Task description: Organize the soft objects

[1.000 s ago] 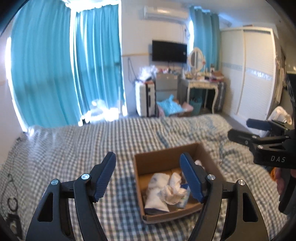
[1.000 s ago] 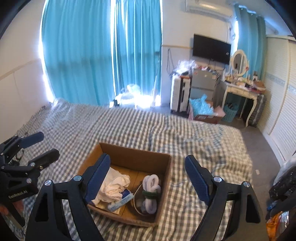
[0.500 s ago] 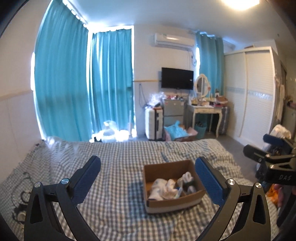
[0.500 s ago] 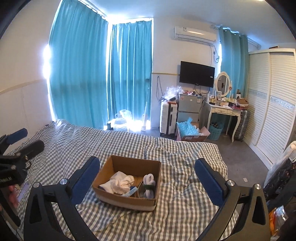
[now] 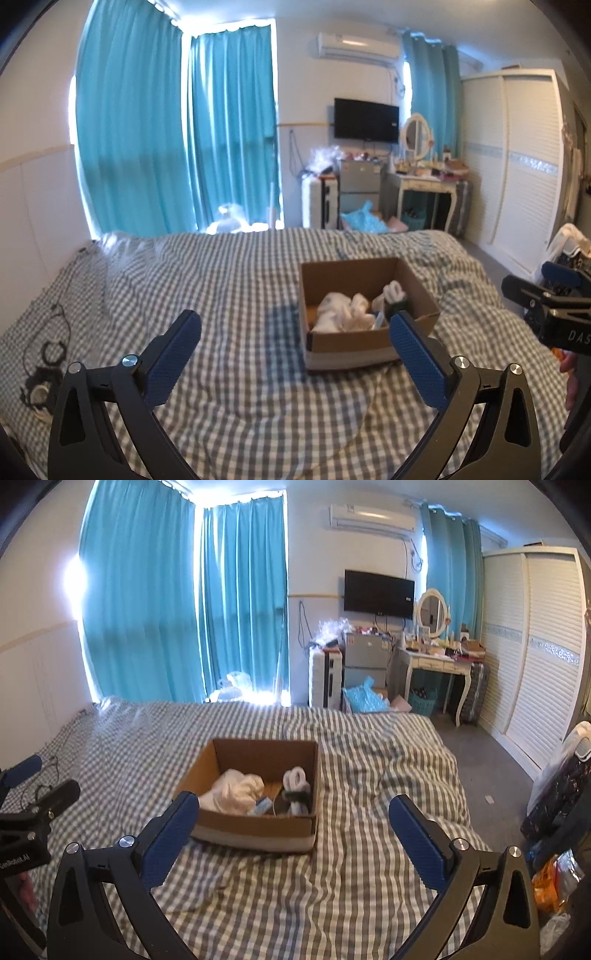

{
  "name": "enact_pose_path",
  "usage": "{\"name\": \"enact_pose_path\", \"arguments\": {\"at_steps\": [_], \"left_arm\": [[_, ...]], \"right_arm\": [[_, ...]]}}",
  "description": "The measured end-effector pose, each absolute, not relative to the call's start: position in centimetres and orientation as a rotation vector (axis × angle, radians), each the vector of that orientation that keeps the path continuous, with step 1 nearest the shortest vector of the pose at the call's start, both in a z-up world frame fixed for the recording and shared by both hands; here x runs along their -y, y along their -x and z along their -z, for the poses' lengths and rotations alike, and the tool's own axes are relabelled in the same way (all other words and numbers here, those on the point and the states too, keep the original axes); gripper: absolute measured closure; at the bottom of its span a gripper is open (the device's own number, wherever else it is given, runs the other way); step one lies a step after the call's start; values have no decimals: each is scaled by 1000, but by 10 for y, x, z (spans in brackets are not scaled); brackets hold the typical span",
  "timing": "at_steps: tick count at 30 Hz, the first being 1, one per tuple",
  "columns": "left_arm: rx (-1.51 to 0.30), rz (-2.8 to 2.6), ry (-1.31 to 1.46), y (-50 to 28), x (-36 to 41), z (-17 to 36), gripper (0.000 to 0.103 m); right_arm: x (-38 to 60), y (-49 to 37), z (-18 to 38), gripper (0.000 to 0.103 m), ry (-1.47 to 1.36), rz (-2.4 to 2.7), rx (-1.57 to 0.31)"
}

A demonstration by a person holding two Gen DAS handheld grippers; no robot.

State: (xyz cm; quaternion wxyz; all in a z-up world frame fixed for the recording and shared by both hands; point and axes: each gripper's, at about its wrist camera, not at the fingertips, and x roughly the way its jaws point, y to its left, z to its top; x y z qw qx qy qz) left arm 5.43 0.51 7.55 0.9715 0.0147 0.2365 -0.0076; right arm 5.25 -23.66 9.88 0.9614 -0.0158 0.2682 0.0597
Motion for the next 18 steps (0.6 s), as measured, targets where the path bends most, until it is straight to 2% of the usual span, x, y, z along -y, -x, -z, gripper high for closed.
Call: {"name": "enact_pose_path", "arguments": {"at_steps": [18], "left_arm": [[-498, 18, -30, -55, -5, -73, 0]], "right_arm": [[233, -57, -89, 0, 49, -125, -569]]}}
